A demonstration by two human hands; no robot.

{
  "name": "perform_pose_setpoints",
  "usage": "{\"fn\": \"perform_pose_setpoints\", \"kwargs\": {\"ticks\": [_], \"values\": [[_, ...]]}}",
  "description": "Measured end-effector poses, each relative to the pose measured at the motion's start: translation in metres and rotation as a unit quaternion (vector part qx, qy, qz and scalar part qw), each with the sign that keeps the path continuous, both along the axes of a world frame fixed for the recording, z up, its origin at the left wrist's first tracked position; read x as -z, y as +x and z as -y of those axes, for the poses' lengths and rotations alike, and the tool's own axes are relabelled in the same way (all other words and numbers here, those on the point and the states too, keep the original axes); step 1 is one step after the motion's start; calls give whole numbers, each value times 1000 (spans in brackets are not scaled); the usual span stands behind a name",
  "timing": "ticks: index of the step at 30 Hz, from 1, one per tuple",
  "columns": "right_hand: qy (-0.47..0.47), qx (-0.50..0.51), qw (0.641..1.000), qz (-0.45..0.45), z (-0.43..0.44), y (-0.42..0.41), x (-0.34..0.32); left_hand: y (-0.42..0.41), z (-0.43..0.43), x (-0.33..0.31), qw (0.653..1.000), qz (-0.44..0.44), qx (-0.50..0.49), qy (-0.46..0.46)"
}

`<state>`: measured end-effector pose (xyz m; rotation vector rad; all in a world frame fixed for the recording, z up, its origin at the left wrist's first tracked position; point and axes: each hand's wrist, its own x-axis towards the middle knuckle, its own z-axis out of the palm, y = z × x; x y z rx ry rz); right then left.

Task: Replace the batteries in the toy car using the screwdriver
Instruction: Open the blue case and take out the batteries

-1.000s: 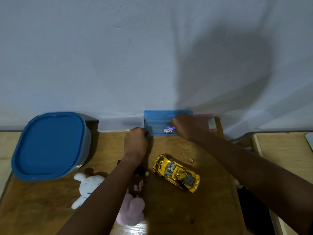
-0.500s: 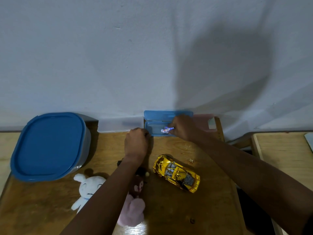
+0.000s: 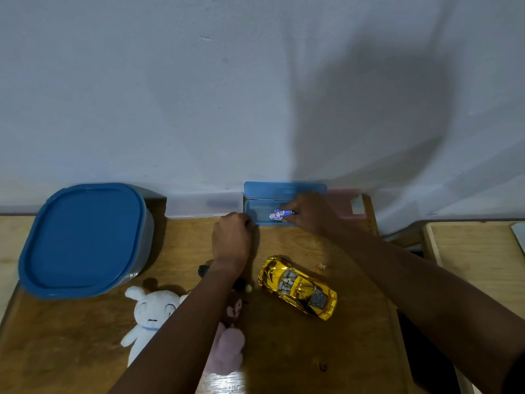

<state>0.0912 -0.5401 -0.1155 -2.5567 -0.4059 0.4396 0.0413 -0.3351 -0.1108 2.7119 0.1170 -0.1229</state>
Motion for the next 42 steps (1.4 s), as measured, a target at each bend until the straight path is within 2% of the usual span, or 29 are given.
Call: {"fn": "perform_pose_setpoints", "kwargs": {"ticks": [4, 7, 8, 12, 18, 29, 34, 38, 39, 42], "values": [[8, 15, 1000, -11, 0, -1, -3, 1, -1, -1, 1000, -3, -3, 0], [119, 88, 987, -69, 1, -8, -13, 1, -2, -2, 1000, -3, 1, -1], [130, 92, 982, -103, 2, -13, -16, 0, -3, -1, 1000, -3, 1, -4], [103, 70, 972, -199, 5, -41, -7, 0, -4, -1, 1000, -1, 1, -4], [81, 96, 973, -192, 11, -54, 10, -2, -4, 0, 1000, 6, 3, -2], [-42, 20, 998, -53, 7, -59, 3, -2, -5, 0, 1000, 10, 20, -5], [-82, 27, 996, -22, 11, -66, 4, -2, -3, -2, 1000, 11, 19, 8], [-87, 19, 996, -30, 17, -66, -3, -1, -4, -2, 1000, 0, 16, 6], [-85, 31, 996, -10, 17, -66, -9, -2, -4, -2, 1000, -3, 17, 8], [-48, 142, 977, 150, 24, -58, -23, -2, -4, -1, 1000, -5, 21, 11]]}}
